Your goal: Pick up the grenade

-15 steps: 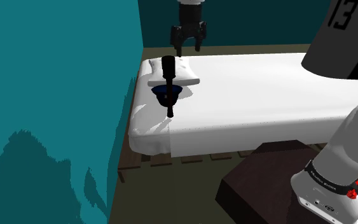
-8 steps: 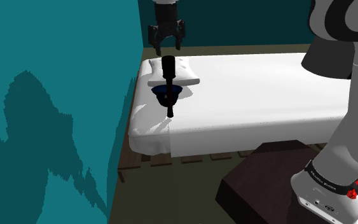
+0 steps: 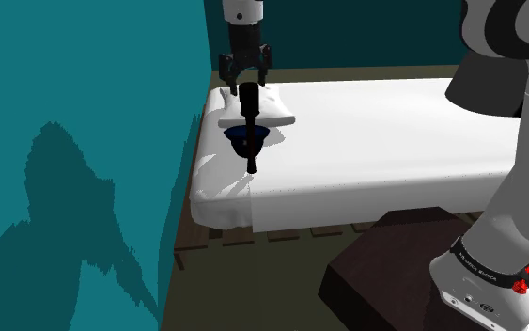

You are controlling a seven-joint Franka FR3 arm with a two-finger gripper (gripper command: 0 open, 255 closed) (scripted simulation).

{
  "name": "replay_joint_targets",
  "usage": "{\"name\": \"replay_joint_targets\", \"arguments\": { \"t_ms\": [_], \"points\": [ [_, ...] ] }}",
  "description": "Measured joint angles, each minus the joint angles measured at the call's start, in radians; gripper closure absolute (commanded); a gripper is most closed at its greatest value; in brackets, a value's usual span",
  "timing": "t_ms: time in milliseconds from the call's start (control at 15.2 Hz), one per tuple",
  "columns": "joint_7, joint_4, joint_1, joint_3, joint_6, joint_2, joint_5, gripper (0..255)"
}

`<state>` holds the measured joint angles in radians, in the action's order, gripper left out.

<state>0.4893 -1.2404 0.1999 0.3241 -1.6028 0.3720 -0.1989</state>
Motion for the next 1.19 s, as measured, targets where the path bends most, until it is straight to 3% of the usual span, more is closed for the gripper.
{"name": "replay_joint_targets", "arguments": {
  "t_ms": [660,1188],
  "points": [
    [0.0,-0.008,-0.002,0.0,-0.008,-0.004,0.001,255],
    [-0.007,0.151,0.021,0.0,0.11,0.041,-0.013,255]
  ]
}}
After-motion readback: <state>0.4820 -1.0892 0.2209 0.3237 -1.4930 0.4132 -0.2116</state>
